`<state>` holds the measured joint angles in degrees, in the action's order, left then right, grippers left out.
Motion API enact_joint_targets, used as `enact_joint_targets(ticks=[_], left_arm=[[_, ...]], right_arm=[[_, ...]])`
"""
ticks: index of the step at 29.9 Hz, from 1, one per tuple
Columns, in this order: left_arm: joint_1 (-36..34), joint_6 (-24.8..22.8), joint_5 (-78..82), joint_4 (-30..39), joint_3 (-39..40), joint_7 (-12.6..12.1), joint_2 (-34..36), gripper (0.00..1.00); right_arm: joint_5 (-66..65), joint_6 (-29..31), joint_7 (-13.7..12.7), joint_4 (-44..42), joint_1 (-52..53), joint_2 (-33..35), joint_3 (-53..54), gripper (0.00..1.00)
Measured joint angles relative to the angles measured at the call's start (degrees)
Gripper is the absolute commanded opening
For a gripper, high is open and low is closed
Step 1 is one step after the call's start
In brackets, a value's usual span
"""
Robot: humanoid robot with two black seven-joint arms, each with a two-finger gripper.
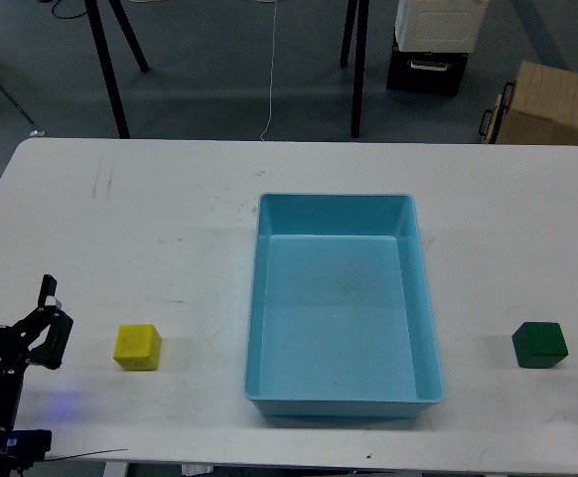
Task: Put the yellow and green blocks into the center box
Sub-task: 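Move the right gripper toward the dark green cube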
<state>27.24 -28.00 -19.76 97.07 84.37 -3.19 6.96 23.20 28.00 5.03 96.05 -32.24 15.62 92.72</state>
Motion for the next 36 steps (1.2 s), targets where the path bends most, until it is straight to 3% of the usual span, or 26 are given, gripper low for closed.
enact_joint_targets(ticks=[12, 19, 22, 24, 27, 31, 36], left_arm=[[0.3, 0.0, -0.2, 0.0, -0.2, 0.5, -1.4, 1.0], [-0.1, 0.0, -0.2, 0.0, -0.4, 0.6, -1.5, 1.0], [-0.4, 0.0, -0.2, 0.0, -0.4, 0.6, -1.5, 1.0], [-0.8, 0.0, -0.2, 0.0, -0.4, 0.6, -1.5, 1.0], [-2.0, 0.0, -0.2, 0.0, -0.4, 0.6, -1.5, 1.0], [-3.7, 0.0, -0.2, 0.1, -0.5, 0.6, -1.6, 1.0], [-5.2, 0.0, 0.0, 0.1, -1.9, 0.4, -2.5, 1.0]], right_arm=[[0.0, 0.0, -0.8, -0.9, 0.6, -0.6, 3.3, 1.0], [-0.3, 0.0, -4.6, -3.1, 4.3, 1.4, 2.9, 1.0], [-1.0, 0.0, -8.7, -3.2, 6.6, 7.4, 2.3, 1.0], [-2.1, 0.0, -12.7, -3.2, 8.0, 13.4, 1.2, 1.0], [-4.3, -0.4, -16.5, -3.2, 10.4, 23.3, -0.4, 1.0], [-9.3, -4.1, -17.7, -3.8, 17.3, 35.3, -5.4, 1.0], [-19.0, -7.1, -17.9, -5.8, 35.4, 47.8, -22.6, 1.0]])
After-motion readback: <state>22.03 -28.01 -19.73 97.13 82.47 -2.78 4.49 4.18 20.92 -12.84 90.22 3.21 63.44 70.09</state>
